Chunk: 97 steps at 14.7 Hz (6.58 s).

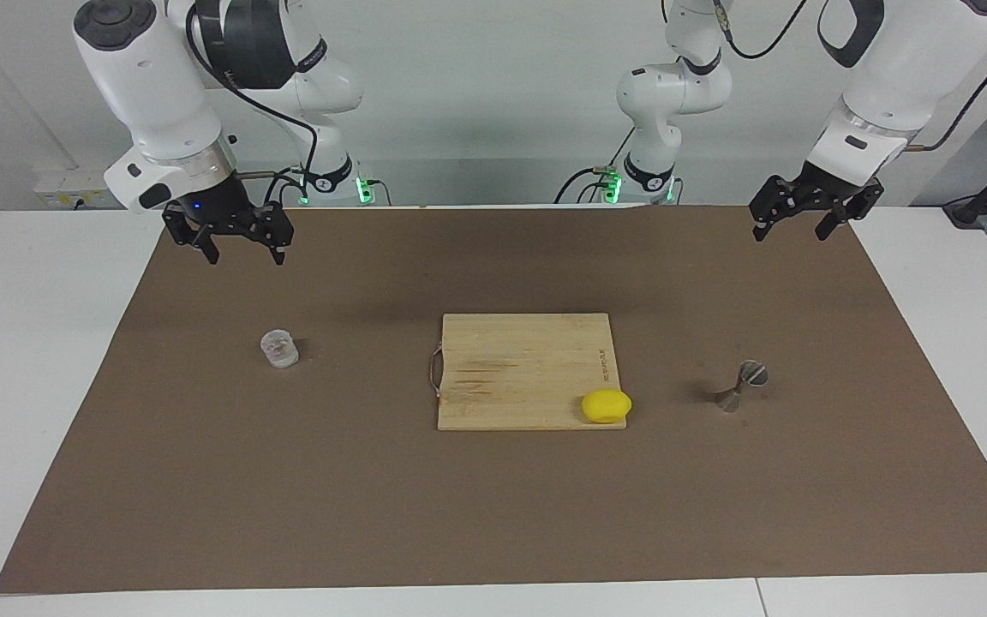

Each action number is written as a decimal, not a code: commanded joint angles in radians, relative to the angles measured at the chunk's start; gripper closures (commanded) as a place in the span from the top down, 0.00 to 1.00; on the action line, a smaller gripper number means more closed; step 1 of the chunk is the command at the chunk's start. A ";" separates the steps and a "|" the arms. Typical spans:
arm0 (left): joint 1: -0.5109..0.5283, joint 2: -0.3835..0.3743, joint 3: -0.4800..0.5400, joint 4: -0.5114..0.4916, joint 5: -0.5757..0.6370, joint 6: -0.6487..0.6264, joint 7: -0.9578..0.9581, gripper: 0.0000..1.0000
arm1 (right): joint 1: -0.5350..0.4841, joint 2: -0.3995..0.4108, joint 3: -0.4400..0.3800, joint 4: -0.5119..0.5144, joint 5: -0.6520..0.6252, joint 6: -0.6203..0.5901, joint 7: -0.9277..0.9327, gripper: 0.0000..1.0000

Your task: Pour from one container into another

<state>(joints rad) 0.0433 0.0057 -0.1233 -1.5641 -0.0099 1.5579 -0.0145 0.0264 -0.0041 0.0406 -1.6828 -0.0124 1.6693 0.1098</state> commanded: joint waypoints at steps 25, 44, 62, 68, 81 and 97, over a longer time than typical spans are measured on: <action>0.386 0.315 0.021 -0.332 -1.036 0.418 -0.996 1.00 | -0.011 -0.019 0.004 -0.017 0.003 0.000 -0.016 1.00; 0.418 0.405 -0.024 -0.381 -1.334 0.338 -0.774 1.00 | -0.013 -0.019 0.004 -0.018 0.003 -0.003 -0.016 1.00; 0.392 0.410 -0.038 -0.390 -1.374 0.369 -0.752 0.86 | -0.013 -0.022 0.004 -0.021 0.003 -0.007 -0.016 1.00; 0.394 0.408 -0.038 -0.390 -1.372 0.366 -0.754 0.00 | -0.013 -0.022 0.004 -0.021 0.003 -0.013 -0.016 1.00; 0.324 0.384 -0.231 -0.289 -1.377 0.315 -0.936 0.00 | -0.013 -0.022 -0.001 -0.017 0.003 -0.011 -0.024 1.00; -0.219 0.346 -0.262 -0.289 -1.806 1.040 -0.974 0.00 | -0.013 -0.024 -0.002 -0.011 0.002 0.001 0.152 1.00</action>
<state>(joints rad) -0.1391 0.3590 -0.3994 -1.8434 -1.7363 2.5457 -1.0264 0.0201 -0.0107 0.0369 -1.6823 -0.0124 1.6667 0.1670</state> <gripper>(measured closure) 0.493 0.000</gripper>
